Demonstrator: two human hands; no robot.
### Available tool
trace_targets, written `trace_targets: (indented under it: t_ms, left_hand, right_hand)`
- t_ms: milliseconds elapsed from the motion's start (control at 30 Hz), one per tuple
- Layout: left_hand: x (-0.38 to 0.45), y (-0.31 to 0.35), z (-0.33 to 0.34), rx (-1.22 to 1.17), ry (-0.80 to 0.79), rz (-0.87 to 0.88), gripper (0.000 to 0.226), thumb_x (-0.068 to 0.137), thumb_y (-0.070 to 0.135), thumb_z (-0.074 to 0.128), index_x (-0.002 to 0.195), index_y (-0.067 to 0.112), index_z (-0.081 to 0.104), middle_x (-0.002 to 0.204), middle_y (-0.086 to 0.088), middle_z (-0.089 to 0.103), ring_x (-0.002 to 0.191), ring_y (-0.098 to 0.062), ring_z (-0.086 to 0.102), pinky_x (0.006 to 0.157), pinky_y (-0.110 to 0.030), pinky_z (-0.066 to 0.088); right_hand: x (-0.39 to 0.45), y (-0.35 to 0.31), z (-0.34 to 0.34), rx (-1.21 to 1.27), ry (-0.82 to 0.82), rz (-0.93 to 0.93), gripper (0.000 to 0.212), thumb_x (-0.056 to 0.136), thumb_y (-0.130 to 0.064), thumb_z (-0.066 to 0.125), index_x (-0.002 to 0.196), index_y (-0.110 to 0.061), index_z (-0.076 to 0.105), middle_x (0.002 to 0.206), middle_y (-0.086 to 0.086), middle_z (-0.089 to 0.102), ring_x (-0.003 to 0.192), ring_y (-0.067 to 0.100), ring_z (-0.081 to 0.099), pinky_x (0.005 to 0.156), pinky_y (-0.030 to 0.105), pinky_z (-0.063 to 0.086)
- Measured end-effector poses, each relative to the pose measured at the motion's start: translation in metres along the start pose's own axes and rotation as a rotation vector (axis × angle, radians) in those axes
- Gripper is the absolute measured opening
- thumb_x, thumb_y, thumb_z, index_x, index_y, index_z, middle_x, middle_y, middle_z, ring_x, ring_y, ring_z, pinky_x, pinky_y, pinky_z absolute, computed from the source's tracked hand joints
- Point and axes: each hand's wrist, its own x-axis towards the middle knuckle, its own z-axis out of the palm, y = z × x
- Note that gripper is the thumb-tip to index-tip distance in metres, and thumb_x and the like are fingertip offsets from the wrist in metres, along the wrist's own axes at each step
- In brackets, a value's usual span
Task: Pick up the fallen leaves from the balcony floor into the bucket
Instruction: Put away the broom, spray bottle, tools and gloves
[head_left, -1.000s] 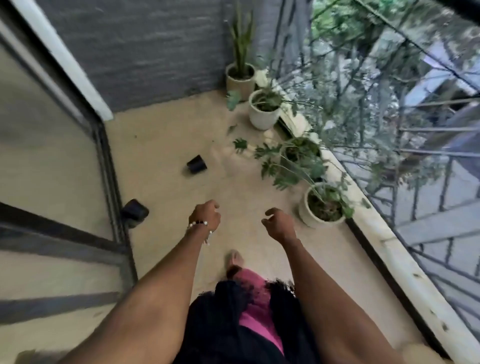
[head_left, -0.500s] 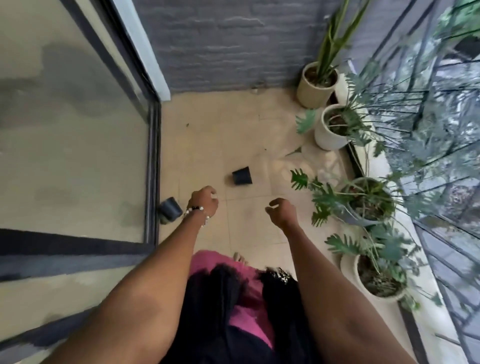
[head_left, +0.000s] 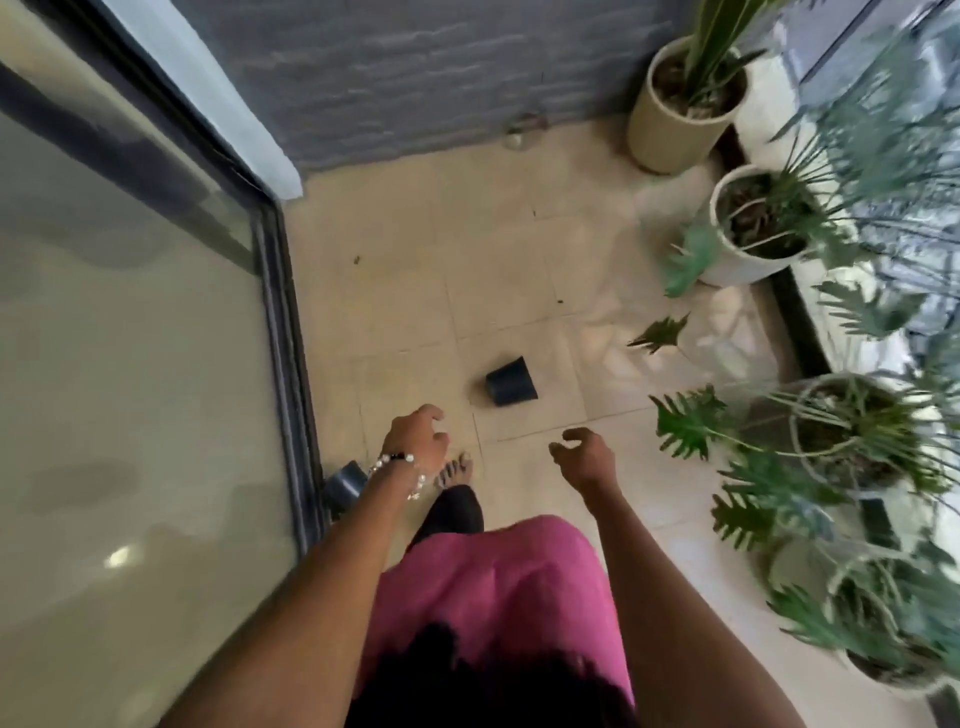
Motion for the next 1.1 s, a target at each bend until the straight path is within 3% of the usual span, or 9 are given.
trace_targets:
  t_ms: [167,267,367,433,533,700,833,1000,1100]
  left_hand:
    - [0.135,-0.004,0.038,-0.009,-0.079,-0.039,0.038,0.090,0.016,0.057,0.128,0.018,0.058,0.099,-0.008,0.071,0.091,-0.023,0.066,0.080,-0.022,0.049]
    - [0.220,-0.015,0.079,0.017,-0.113,-0.054,0.040,0.090,0.018,0.057,0.130,0.020,0.055,0.103,-0.007,0.071,0.095,-0.023,0.065,0.080,-0.021,0.047]
    - [0.284,-0.025,0.119,0.055,-0.159,-0.030,0.043,0.091,0.018,0.058,0.133,0.018,0.052,0.106,-0.010,0.070,0.099,-0.026,0.064,0.086,-0.026,0.048]
    - [0.317,-0.035,0.144,0.073,-0.196,-0.037,0.041,0.091,0.019,0.058,0.131,0.016,0.055,0.112,-0.008,0.069,0.101,-0.025,0.063,0.087,-0.024,0.046]
    - [0.335,-0.038,0.162,0.057,-0.207,-0.062,0.039,0.092,0.019,0.059,0.130,0.014,0.056,0.116,-0.006,0.068,0.108,-0.025,0.060,0.090,-0.023,0.043]
    - [0.301,-0.012,0.147,-0.028,-0.209,-0.123,0.040,0.093,0.017,0.061,0.132,0.015,0.054,0.116,-0.009,0.067,0.110,-0.025,0.059,0.092,-0.025,0.043]
    - [0.234,0.042,0.110,-0.035,-0.187,-0.089,0.040,0.093,0.024,0.061,0.132,0.013,0.056,0.117,-0.010,0.066,0.113,-0.026,0.059,0.095,-0.027,0.043]
    - [0.121,0.119,0.076,-0.091,-0.175,0.012,0.038,0.090,0.041,0.061,0.121,0.018,0.063,0.111,-0.009,0.070,0.105,-0.032,0.064,0.092,-0.043,0.053]
    - [0.076,0.138,0.086,-0.073,-0.194,0.052,0.062,0.069,0.067,0.059,0.114,0.024,0.064,0.108,-0.013,0.071,0.104,-0.037,0.066,0.087,-0.053,0.055]
  right_hand:
    - [0.149,0.012,0.056,0.097,-0.061,0.117,0.057,0.088,-0.030,0.064,0.137,-0.008,0.044,0.118,0.020,0.065,0.107,0.034,0.061,0.090,0.043,0.051]
    - [0.245,0.024,0.094,0.133,-0.095,0.144,0.070,0.087,-0.031,0.064,0.145,-0.011,0.030,0.123,0.021,0.061,0.093,0.024,0.054,0.076,0.034,0.046]
    - [0.315,0.031,0.123,0.248,-0.149,0.232,0.067,0.090,-0.024,0.059,0.146,-0.020,0.023,0.115,0.023,0.062,0.077,0.027,0.058,0.058,0.032,0.047]
    - [0.354,0.042,0.142,0.292,-0.196,0.277,0.062,0.090,-0.021,0.059,0.144,-0.023,0.026,0.113,0.022,0.061,0.075,0.029,0.061,0.055,0.031,0.049]
    - [0.378,0.052,0.165,0.283,-0.121,0.286,0.047,0.089,-0.024,0.062,0.131,-0.011,0.047,0.108,0.019,0.063,0.077,0.029,0.065,0.050,0.031,0.054]
    - [0.335,0.042,0.143,0.186,0.014,0.171,0.032,0.093,-0.028,0.059,0.117,-0.007,0.061,0.110,0.017,0.066,0.096,0.033,0.064,0.084,0.038,0.055]
    - [0.245,0.033,0.080,0.070,0.045,0.083,0.024,0.092,-0.027,0.059,0.108,-0.009,0.065,0.105,0.013,0.069,0.099,0.031,0.062,0.074,0.027,0.042]
    - [0.104,0.039,-0.002,0.072,0.121,0.016,0.026,0.089,-0.024,0.061,0.111,-0.013,0.067,0.108,0.010,0.071,0.102,0.030,0.063,0.080,0.031,0.044]
    - [0.020,0.054,-0.045,0.177,0.226,0.013,0.027,0.086,-0.023,0.067,0.111,-0.013,0.068,0.108,0.008,0.071,0.101,0.028,0.063,0.083,0.031,0.043]
